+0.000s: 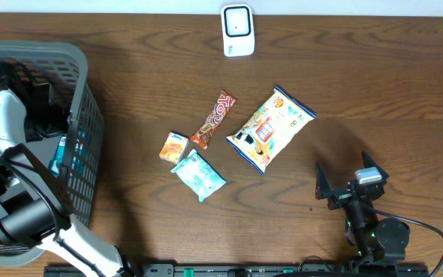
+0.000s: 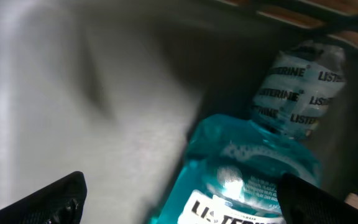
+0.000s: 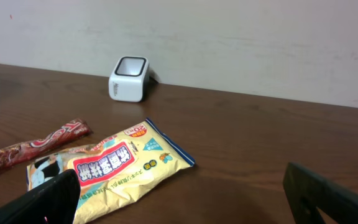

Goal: Scan the item barcode
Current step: 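Lower the left gripper into the basket and grasp the blue Listerine bottle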

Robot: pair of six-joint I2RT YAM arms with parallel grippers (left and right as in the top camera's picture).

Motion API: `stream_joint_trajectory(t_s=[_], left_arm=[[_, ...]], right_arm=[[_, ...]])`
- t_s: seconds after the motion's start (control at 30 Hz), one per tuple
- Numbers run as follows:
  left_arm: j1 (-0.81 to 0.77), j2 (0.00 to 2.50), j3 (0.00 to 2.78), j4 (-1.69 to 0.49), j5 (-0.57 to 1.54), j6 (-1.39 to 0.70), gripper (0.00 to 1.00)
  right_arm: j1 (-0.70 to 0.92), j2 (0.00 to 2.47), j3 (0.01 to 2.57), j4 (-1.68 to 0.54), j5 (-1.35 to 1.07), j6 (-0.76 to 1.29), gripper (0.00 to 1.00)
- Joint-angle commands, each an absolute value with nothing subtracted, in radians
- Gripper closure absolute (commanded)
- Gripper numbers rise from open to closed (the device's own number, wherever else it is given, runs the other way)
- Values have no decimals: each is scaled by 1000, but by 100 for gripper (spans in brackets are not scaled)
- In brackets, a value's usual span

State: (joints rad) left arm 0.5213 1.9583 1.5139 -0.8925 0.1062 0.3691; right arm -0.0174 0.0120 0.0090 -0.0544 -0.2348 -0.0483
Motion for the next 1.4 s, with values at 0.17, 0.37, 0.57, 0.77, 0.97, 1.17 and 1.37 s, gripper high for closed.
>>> stream_joint_trajectory(t_s=[0.17,0.37,0.57,0.77,0.97,1.17,1.37], left_arm=[[477,2078,1508,-880,19,429,2],[488,2103,1508,-858,-215,295,2],[517,2103,1508,-859,-236,204,2],[519,2103,1508,-861,-146,152,2],[519,2103,1508,-862,-35,134,2],[522,2103,1508,-857,-36,-62,2],[522,2103,1508,-858,-36,-84,2]], right_arm=[[-13,7,6,-56,-234,-50,1],[-13,7,6,-56,-234,-50,1],[-13,7,6,-56,-234,-50,1],[-13,7,6,-56,-234,-50,1],[-13,7,6,-56,-234,-50,1],[-13,7,6,-56,-234,-50,1],[-13,7,6,-56,-234,-50,1]])
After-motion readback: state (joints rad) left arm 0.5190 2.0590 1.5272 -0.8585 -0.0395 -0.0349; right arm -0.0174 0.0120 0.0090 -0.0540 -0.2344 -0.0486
